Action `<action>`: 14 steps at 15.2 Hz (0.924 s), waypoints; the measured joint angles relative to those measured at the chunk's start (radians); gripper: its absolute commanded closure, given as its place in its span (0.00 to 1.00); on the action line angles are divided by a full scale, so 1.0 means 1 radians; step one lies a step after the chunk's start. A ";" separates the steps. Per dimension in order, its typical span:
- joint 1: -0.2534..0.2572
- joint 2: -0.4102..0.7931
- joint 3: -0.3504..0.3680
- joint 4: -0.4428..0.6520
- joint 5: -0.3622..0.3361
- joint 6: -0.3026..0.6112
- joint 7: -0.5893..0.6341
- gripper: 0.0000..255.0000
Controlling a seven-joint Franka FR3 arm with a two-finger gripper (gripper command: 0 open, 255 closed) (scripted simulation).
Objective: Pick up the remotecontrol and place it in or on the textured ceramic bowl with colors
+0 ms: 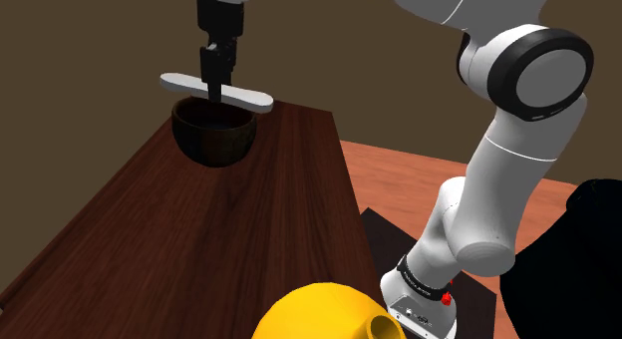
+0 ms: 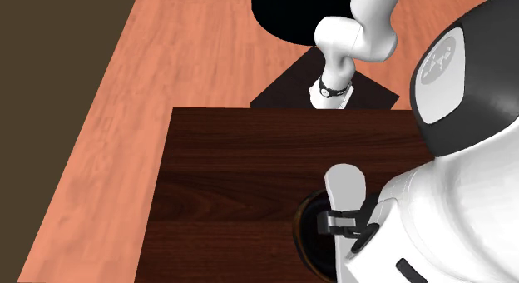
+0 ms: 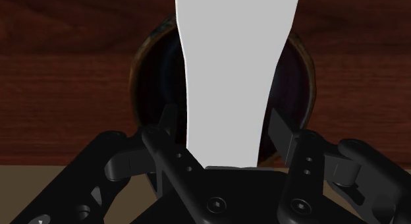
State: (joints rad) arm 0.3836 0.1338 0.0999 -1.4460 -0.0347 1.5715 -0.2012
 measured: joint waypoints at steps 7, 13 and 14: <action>0.000 -0.016 0.000 -0.091 0.002 0.076 0.003 1.00; 0.000 -0.016 0.000 -0.094 0.002 0.079 0.002 0.00; 0.000 -0.016 0.000 -0.094 0.001 0.079 0.002 0.00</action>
State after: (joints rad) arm 0.3832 0.1176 0.1002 -1.5401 -0.0332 1.6507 -0.1988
